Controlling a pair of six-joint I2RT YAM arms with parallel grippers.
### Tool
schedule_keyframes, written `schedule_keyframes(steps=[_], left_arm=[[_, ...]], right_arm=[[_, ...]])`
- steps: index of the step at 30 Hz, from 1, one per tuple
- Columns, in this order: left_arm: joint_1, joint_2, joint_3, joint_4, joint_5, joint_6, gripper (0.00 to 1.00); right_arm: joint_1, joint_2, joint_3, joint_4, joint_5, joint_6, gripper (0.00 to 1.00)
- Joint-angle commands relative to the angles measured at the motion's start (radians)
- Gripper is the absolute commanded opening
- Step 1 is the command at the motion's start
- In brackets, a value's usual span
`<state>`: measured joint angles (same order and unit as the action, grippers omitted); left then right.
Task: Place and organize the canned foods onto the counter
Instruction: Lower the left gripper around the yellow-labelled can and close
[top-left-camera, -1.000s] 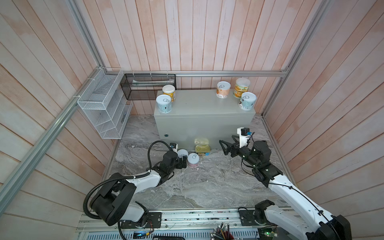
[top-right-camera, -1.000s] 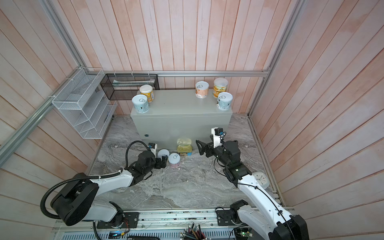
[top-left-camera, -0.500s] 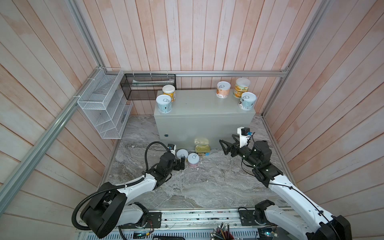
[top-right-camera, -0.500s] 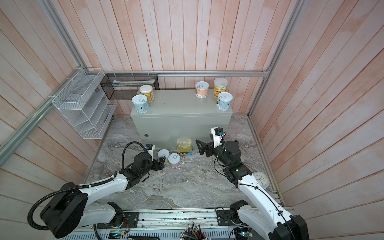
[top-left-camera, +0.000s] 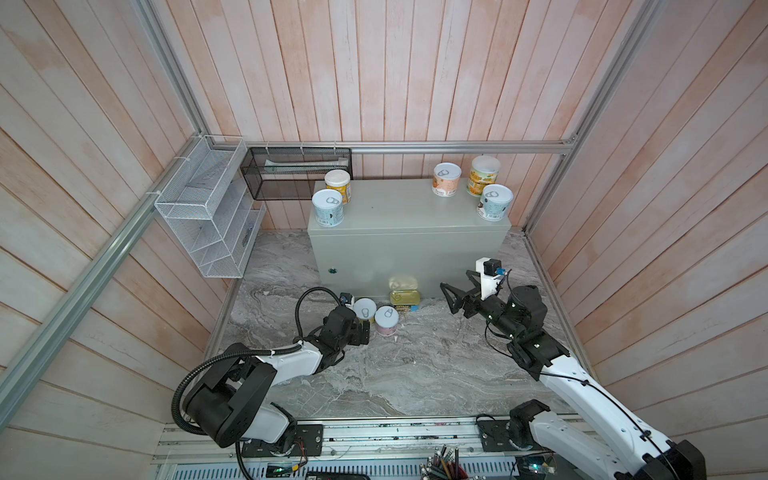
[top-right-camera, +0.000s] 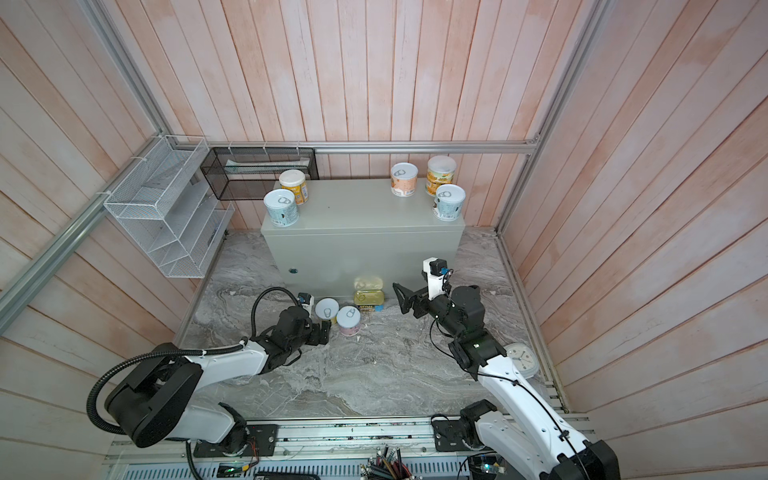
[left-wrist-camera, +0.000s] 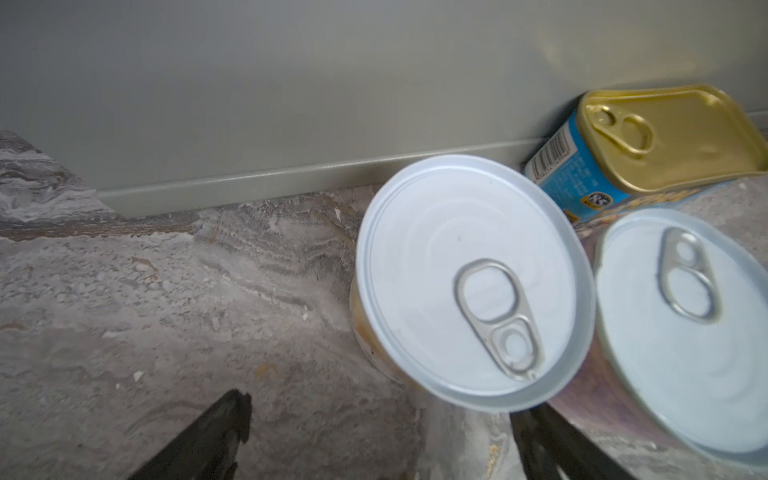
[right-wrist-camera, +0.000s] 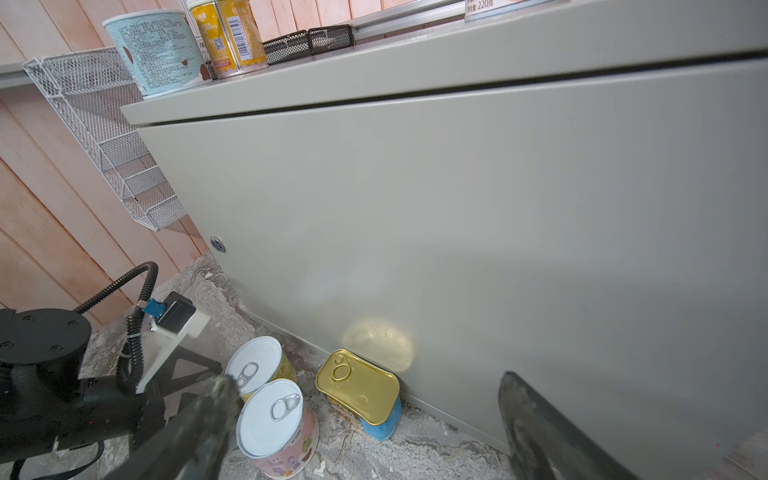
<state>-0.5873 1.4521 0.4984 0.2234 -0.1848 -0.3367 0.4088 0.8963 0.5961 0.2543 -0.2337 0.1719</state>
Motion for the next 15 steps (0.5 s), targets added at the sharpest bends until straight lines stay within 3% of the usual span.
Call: schedule_keyframes(steps=[1,15], left_arm=[[-0.002,0.027,0.046,0.017,-0.018,-0.005,1.0],[-0.003,0.152,0.171,0.011,-0.013,-0.011,1.0]], right_arm=[[0.002,-0.011,-0.011,0.006,0.003,-0.011,0.97],[0.003,-0.013,-0.016,-0.007,0.021,-0.018,0.97]])
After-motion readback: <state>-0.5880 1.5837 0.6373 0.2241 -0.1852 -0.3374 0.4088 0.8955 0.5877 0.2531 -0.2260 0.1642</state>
